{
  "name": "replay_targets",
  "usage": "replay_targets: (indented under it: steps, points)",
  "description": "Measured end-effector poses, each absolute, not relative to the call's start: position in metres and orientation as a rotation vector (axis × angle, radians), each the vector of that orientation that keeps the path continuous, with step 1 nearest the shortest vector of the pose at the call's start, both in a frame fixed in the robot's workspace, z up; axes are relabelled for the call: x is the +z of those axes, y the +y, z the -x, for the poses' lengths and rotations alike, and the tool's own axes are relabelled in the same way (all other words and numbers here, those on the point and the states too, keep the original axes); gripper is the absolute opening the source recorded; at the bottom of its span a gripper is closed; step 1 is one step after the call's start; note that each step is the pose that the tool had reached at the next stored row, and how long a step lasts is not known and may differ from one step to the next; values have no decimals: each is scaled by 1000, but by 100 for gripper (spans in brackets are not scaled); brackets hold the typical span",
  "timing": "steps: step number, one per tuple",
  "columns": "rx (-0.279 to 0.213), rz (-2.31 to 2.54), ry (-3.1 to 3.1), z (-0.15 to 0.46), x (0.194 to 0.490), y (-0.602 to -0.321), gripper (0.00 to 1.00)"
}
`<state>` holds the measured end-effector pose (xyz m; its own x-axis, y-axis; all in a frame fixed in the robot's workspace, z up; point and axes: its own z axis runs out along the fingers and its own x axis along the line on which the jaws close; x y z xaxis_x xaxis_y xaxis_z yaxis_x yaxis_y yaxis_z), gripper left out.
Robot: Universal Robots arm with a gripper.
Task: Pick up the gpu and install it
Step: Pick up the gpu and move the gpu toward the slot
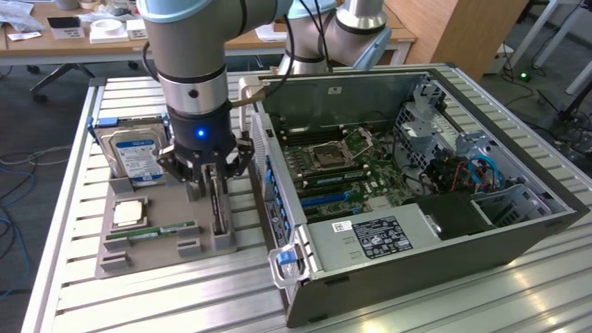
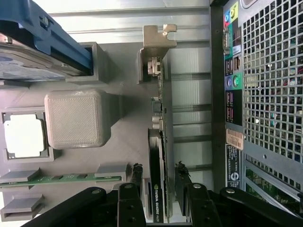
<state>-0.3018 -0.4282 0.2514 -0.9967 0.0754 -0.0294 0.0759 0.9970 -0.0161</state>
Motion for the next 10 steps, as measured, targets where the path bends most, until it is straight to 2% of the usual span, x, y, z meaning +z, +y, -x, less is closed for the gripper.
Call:
replay_targets:
  steps: [10]
  points:
    - [-26, -118, 3111, 302, 251, -428, 42]
